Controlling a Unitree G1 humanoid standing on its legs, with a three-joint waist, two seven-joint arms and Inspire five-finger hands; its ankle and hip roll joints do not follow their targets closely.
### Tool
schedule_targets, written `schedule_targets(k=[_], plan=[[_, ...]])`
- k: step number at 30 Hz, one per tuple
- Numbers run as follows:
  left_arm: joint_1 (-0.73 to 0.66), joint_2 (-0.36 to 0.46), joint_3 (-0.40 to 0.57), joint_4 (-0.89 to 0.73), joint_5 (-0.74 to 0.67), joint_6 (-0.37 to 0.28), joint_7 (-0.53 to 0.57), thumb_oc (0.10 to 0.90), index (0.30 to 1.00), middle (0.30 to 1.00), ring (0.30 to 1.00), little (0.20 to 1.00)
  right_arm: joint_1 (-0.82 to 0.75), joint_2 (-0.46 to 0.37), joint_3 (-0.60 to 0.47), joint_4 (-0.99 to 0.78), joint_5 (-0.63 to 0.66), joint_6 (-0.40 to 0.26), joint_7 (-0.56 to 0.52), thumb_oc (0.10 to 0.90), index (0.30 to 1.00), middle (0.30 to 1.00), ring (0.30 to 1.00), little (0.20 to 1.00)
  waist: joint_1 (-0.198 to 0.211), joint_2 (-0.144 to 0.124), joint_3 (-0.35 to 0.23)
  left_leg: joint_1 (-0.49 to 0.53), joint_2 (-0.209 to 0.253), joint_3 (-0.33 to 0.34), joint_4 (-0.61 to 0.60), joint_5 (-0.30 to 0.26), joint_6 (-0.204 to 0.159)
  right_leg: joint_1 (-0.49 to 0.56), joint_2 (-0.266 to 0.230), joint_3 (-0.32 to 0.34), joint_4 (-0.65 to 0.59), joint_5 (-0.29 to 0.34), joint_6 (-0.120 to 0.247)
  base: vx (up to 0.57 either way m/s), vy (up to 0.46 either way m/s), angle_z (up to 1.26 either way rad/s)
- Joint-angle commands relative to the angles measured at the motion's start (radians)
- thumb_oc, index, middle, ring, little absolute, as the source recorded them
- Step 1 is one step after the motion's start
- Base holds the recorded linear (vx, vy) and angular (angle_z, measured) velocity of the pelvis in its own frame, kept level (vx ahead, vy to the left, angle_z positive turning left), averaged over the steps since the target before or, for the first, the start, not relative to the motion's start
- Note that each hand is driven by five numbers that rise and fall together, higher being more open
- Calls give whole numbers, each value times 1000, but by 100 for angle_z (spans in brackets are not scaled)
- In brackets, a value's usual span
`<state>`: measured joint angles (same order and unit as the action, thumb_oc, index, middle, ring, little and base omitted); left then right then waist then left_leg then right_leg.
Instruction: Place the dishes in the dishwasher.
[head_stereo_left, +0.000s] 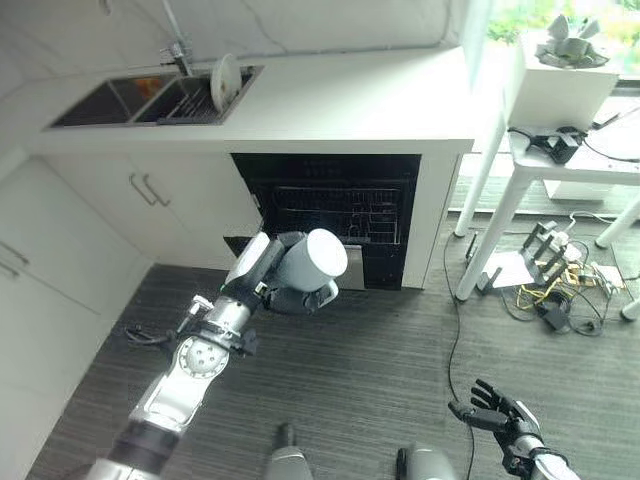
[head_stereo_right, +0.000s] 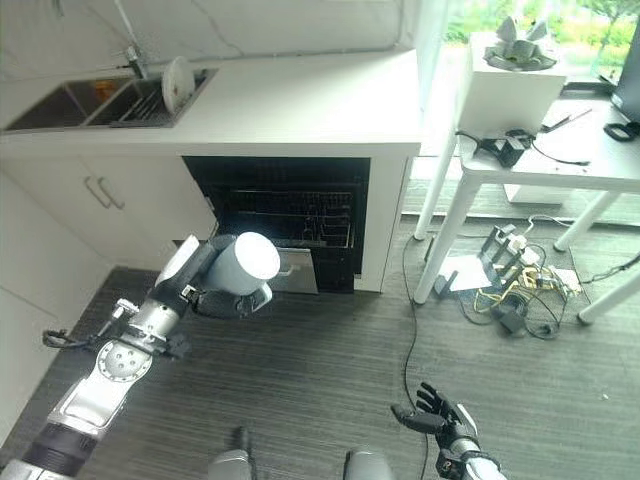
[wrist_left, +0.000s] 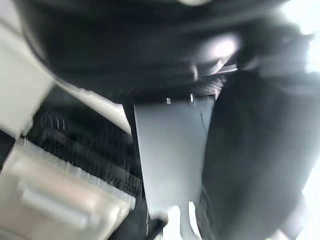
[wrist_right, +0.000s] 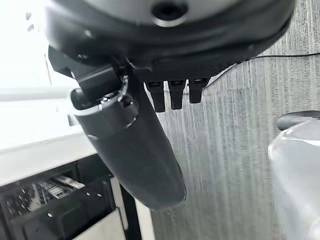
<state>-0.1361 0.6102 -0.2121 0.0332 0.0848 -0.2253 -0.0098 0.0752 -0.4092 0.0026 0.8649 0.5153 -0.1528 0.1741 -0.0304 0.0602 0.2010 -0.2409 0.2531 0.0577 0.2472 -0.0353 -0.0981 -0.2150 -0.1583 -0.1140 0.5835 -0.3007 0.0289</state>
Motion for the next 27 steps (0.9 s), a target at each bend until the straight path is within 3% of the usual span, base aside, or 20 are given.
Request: schedule_targets(k=[1,7,8,9,11,13,14,15,18,21,23,25,27], plan=[[-104,47,103,-83,-44,-49,51,400,300,300,300,300,-8,-9,-20,-38,29,-69,20,800,900,900,900,900,-31,-21,-42,76,-53,81,53,-93,-3,196,-22,-113,-283,62,92,269,605,-7],[-154,66,56,-35,-30,-39,42,400,300,300,300,300,6,33,-15,-47,28,-64,9,800,900,900,900,900,-24,-21,-48,118,-173,59,53,-158,62,209,-79,-89,-283,111,131,166,352,15],[-154,67,55,-30,-29,-41,40,400,300,300,300,300,4,39,-14,-46,34,-60,4,800,900,900,900,900,-20,-20,-50,120,-180,59,53,-162,71,212,-82,-96,-283,118,133,194,293,3],[-149,74,59,-24,-31,-48,35,400,300,300,300,300,-3,57,-6,-52,23,-55,-9,800,900,900,900,900,-5,-11,-51,132,-186,79,53,-179,95,222,-91,-147,-283,186,139,173,262,-3],[-134,85,74,-30,-31,-55,29,400,300,300,300,300,-12,69,4,-59,7,-46,-13,800,900,900,900,900,10,-4,-43,148,-181,116,53,-196,111,212,-98,-199,-242,233,142,130,205,-20],[-128,95,82,-40,-37,-56,21,400,300,300,300,300,-19,75,10,-69,4,-30,-21,800,900,900,900,900,11,-9,-31,156,-185,133,53,-214,122,186,-66,-192,-226,225,146,101,56,-46],[-125,97,85,-44,-35,-60,15,400,300,300,300,300,-16,78,9,-69,9,-31,-23,800,900,900,900,900,4,-12,-28,157,-191,129,53,-217,124,173,-37,-179,-244,222,146,177,-127,-36],[-124,92,84,-58,-22,-55,12,400,300,300,300,300,-16,78,10,-57,25,-42,-24,800,900,900,900,900,-6,-33,-29,153,-209,129,53,-218,121,128,-26,-146,-283,190,143,214,-207,-8],[-125,98,80,-74,-21,-38,16,400,300,300,300,300,-15,79,-9,-11,31,-64,-4,800,900,900,900,900,-14,-73,-39,171,-244,143,53,-249,124,17,-95,-60,-283,228,189,270,-304,16],[-130,116,79,-73,-33,-40,18,400,300,300,300,300,-17,81,-20,1,31,-64,6,800,900,900,900,900,-19,-77,-43,184,-240,142,53,-266,123,-12,-110,-17,-283,249,204,213,-259,13],[-114,120,91,-72,-42,-44,32,400,300,300,300,300,-15,75,-15,-10,21,-50,10,800,900,900,900,900,-13,-79,-48,200,-216,150,53,-258,106,15,-101,-40,-283,212,191,305,-424,20],[-74,92,99,-106,-36,-27,61,400,300,300,300,300,-14,55,0,-21,5,-36,10,800,900,900,900,900,-8,-93,-59,229,-183,135,53,-230,74,53,-59,-62,-283,161,141,343,-559,29],[-62,78,102,-113,-30,-27,71,400,300,300,300,300,-19,40,9,-19,-2,-35,12,800,900,900,900,900,-2,-112,-57,242,-174,142,53,-191,63,70,-53,-65,-283,143,117,177,-391,13]])
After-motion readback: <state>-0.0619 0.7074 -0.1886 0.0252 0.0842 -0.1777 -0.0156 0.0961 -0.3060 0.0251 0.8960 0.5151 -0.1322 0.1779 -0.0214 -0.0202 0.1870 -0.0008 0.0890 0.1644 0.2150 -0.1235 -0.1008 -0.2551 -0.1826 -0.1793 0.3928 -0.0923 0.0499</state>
